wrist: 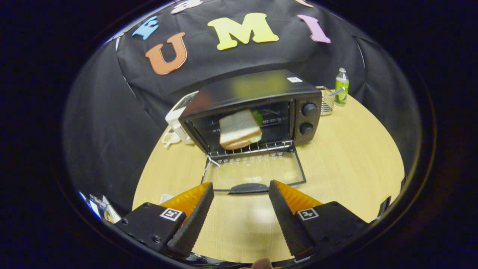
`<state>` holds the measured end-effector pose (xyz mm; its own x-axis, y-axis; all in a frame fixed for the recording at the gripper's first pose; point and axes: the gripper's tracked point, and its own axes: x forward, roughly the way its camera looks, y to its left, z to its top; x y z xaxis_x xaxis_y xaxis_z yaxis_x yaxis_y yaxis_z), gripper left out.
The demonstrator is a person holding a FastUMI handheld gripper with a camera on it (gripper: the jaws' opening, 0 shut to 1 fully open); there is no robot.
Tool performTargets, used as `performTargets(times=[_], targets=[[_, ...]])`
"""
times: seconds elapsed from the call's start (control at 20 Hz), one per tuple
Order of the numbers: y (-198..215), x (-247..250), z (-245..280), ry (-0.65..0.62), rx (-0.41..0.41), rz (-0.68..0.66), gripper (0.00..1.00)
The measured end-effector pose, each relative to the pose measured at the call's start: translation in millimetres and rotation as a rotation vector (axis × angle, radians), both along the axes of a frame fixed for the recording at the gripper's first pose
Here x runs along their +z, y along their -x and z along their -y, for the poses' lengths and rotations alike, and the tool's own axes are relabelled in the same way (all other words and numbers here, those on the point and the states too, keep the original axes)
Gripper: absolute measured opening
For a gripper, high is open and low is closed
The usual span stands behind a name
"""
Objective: Open the toaster oven, put the food inside, and close the toaster oven door.
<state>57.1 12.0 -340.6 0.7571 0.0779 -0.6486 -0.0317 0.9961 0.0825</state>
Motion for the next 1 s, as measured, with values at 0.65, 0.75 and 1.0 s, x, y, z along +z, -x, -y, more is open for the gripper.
performTargets(times=[0.65,0.75,1.0], targets=[[-14,-99,1,0.124,-0.027,-0.112,0.96],[-19,-108,4,0.133,-0.047,-0.115,0.96],[-37,-122,7,0.146,-0.074,-0.107,0.96]])
